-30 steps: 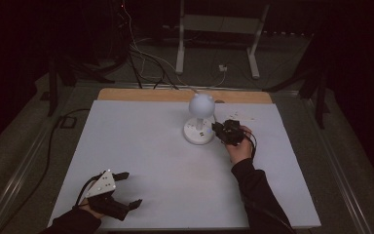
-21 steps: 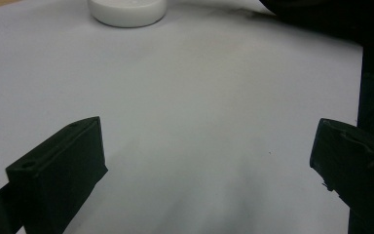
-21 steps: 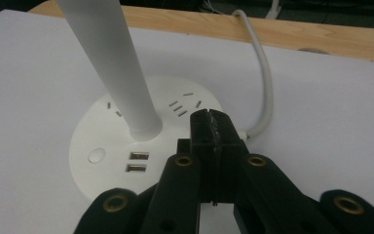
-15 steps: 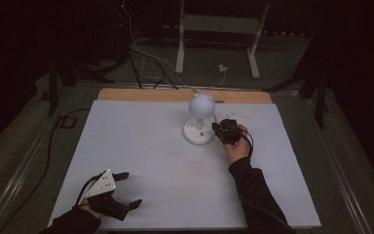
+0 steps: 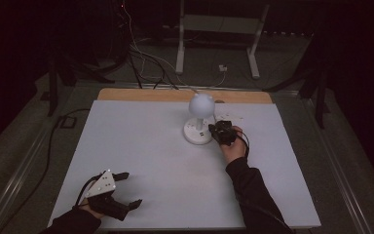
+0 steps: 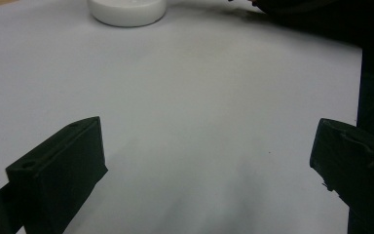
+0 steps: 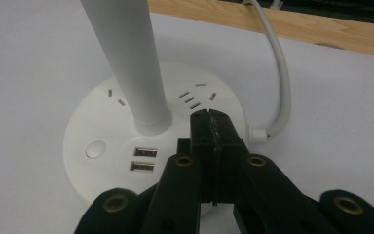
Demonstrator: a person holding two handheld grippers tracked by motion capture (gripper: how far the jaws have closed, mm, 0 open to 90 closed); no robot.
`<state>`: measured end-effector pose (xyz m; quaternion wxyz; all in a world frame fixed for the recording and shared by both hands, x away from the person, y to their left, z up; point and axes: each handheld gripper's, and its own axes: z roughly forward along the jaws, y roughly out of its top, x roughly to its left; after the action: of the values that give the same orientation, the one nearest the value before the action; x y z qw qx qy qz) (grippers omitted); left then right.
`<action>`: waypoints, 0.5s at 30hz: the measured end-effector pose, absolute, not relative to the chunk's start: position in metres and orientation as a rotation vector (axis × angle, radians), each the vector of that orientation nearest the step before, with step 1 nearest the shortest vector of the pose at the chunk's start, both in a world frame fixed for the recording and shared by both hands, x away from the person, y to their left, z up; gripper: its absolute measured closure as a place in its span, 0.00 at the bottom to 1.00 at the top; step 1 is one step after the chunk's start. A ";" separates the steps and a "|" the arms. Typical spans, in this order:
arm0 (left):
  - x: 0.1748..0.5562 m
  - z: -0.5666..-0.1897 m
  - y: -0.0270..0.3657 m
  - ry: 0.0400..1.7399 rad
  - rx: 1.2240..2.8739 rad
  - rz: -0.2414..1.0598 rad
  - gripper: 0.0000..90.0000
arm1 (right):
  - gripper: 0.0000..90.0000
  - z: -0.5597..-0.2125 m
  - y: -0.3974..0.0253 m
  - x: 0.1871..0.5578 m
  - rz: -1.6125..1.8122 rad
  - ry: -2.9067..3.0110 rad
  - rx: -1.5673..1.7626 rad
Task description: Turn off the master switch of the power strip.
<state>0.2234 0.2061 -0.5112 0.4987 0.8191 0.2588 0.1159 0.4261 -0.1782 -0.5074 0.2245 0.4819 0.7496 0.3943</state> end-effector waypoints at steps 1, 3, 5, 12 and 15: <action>0.223 -0.511 0.206 0.626 1.982 0.280 0.00 | 1.00 -0.508 -0.178 0.426 1.088 2.069 1.329; 0.223 -0.511 0.206 0.627 1.983 0.281 0.00 | 1.00 -0.510 -0.177 0.427 1.085 2.073 1.326; 0.223 -0.511 0.206 0.627 1.982 0.280 0.00 | 1.00 -0.510 -0.177 0.427 1.087 2.071 1.328; 0.223 -0.511 0.206 0.627 1.983 0.280 0.00 | 1.00 -0.511 -0.177 0.426 1.089 2.066 1.326; 0.223 -0.511 0.206 0.625 1.984 0.280 0.00 | 1.00 -0.512 -0.177 0.426 1.084 2.070 1.329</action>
<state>0.2233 0.2058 -0.5113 0.4981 0.8196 0.2584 0.1156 0.4260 -0.1771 -0.5123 0.2248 0.4819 0.7503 0.3929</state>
